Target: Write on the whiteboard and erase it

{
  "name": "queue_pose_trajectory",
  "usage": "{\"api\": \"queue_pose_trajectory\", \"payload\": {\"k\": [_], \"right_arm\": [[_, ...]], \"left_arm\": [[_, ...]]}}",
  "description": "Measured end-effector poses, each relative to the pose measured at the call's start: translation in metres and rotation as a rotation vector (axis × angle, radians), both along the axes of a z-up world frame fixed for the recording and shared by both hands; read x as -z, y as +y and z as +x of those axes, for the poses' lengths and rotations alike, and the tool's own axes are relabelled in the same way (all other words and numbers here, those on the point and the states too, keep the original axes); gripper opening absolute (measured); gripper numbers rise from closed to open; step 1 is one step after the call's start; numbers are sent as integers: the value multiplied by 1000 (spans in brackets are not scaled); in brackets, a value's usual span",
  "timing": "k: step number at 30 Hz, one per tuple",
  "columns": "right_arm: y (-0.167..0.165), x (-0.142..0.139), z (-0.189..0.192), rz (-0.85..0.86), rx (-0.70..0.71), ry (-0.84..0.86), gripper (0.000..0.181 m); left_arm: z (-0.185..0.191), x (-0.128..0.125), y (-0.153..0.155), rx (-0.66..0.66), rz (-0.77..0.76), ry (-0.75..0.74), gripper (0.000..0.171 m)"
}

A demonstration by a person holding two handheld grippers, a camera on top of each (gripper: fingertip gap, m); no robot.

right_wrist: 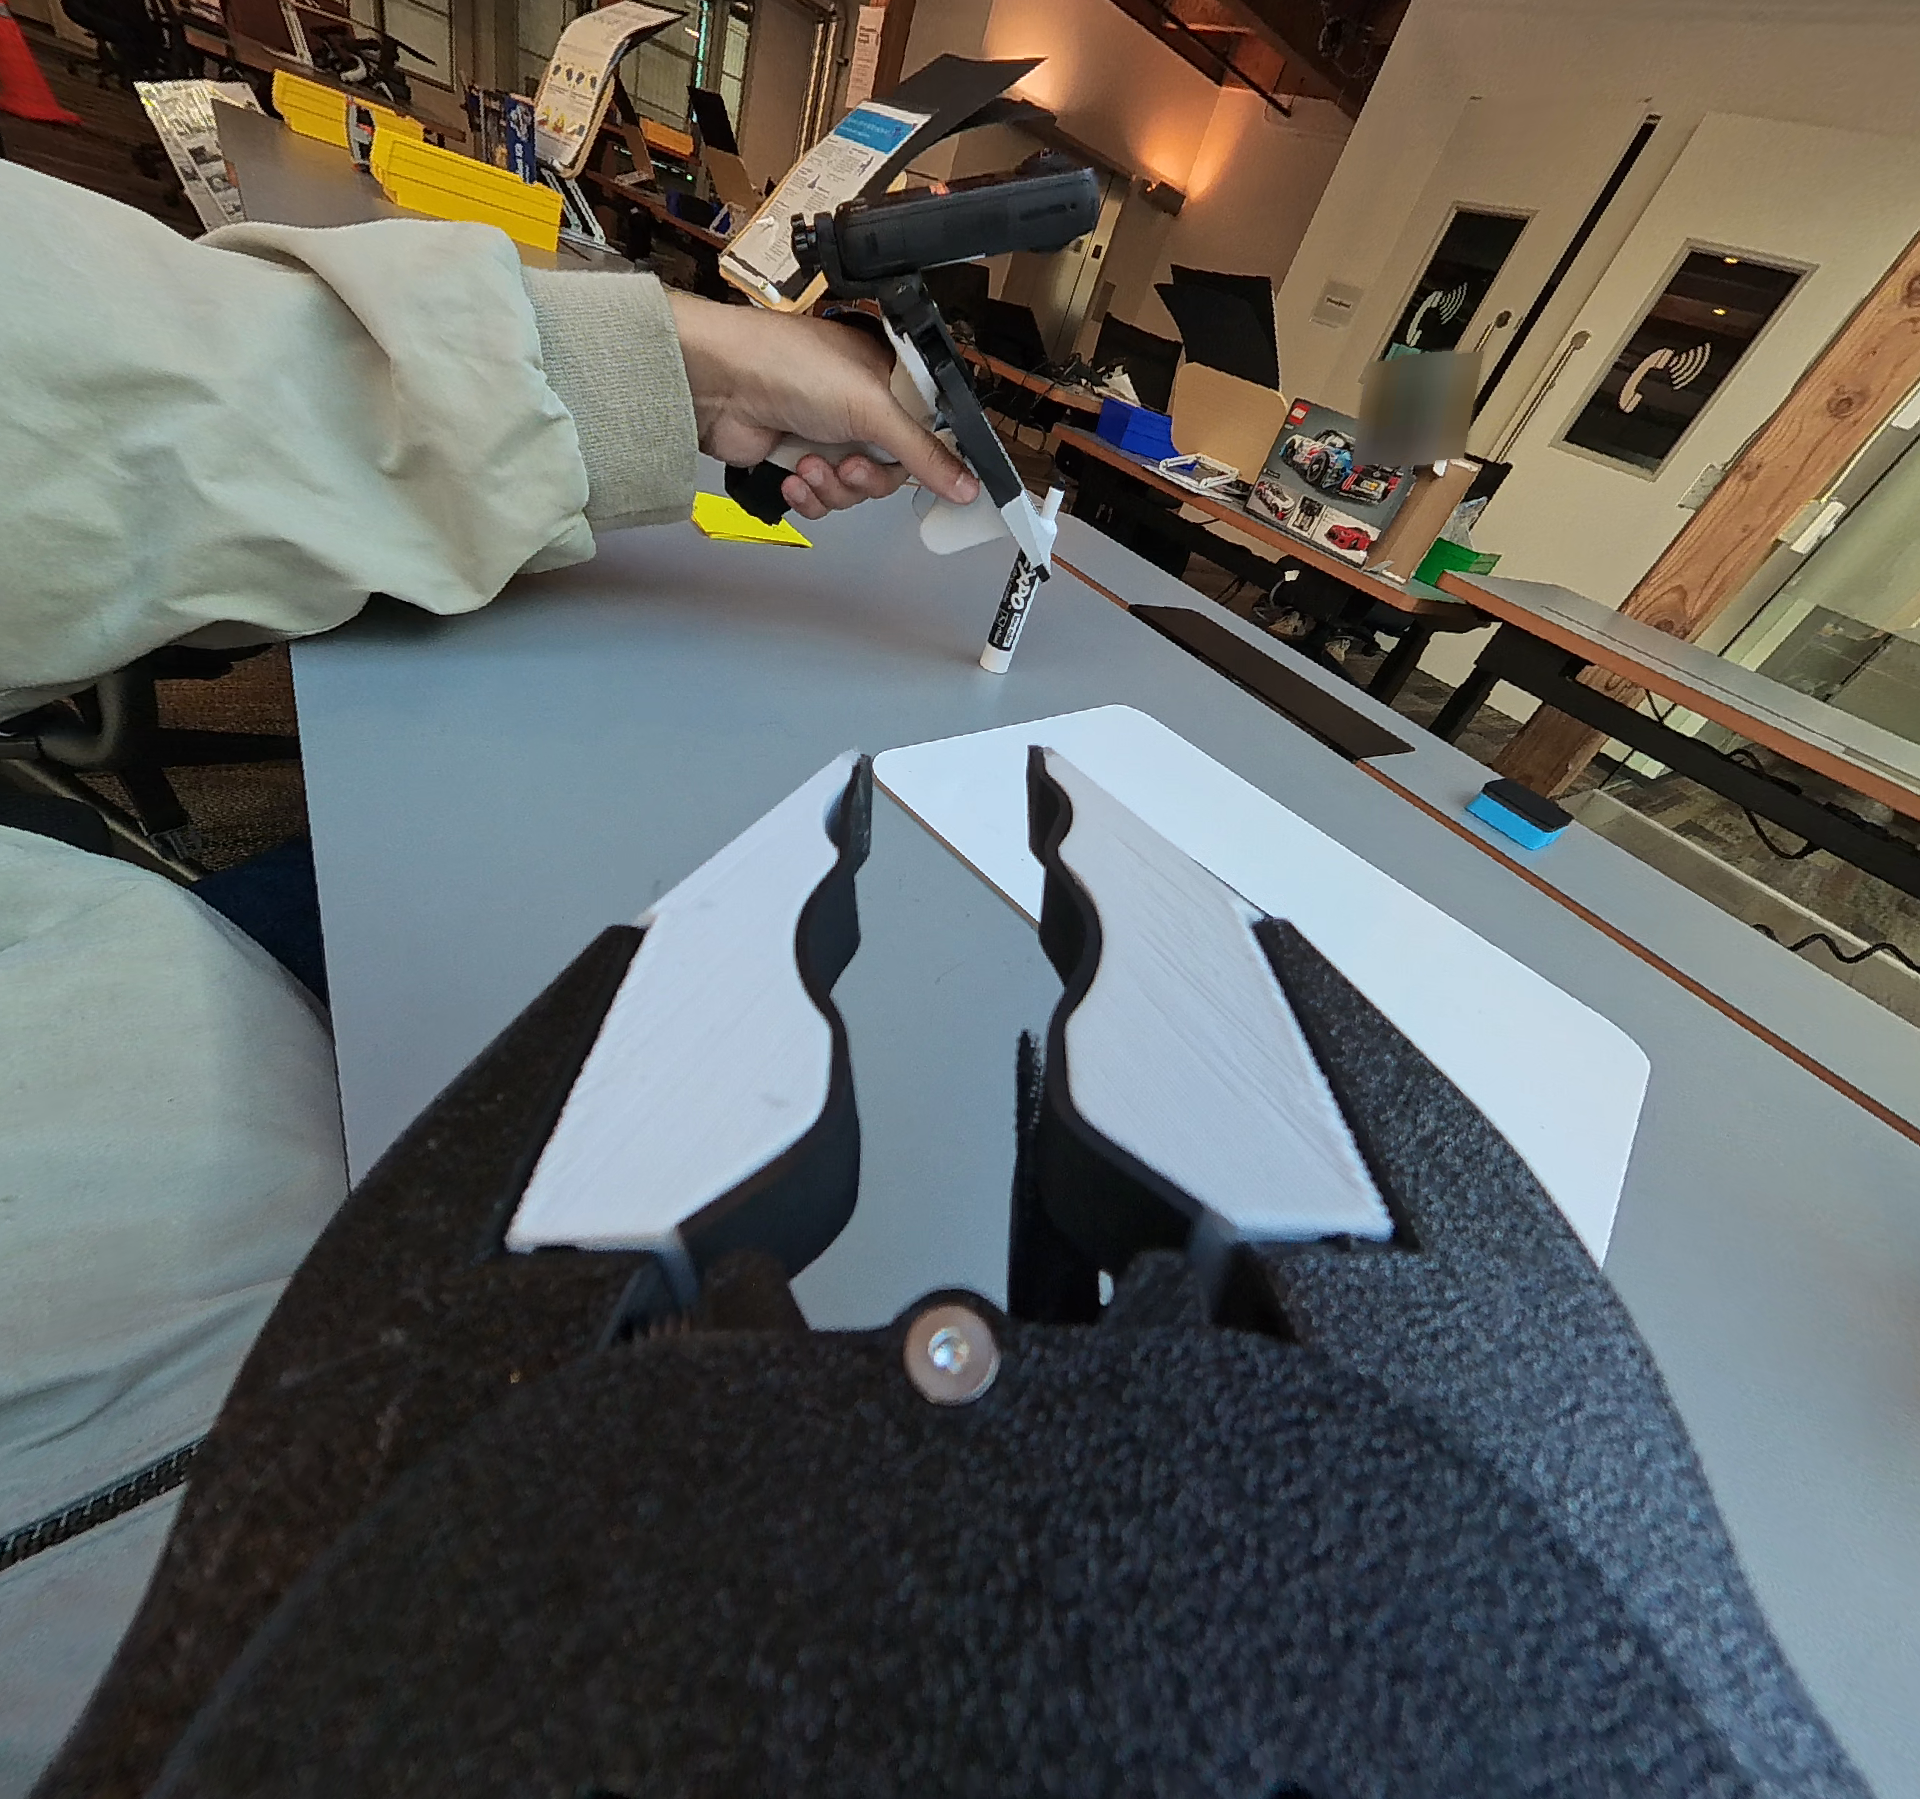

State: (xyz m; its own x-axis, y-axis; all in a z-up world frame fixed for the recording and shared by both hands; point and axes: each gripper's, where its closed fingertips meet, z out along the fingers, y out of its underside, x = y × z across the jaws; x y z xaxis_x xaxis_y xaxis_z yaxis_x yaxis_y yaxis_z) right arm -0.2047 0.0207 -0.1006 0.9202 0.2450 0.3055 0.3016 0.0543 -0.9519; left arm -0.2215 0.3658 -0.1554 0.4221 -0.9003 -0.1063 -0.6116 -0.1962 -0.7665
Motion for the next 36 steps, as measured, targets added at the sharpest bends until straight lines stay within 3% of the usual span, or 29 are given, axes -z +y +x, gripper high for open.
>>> {"api": "queue_pose_trajectory", "payload": {"k": [19,25,27,32,36], "right_arm": [[0,3,-1,-8,-3,0,29],[3,14,4,-97,21,60,22],[10,26,17,-176,69,100,32],[25,48,60,-337,191,97,35],[49,50,80,-498,106,113,37]], "left_arm": [[-7,-14,4,-28,20,-29,33],[-34,-32,-4,-31,80,-91,38],[-53,-36,-8,-22,142,-86,38],[-75,-55,-46,98,125,-190,38],[-50,-66,-102,325,106,-219,37]]}}
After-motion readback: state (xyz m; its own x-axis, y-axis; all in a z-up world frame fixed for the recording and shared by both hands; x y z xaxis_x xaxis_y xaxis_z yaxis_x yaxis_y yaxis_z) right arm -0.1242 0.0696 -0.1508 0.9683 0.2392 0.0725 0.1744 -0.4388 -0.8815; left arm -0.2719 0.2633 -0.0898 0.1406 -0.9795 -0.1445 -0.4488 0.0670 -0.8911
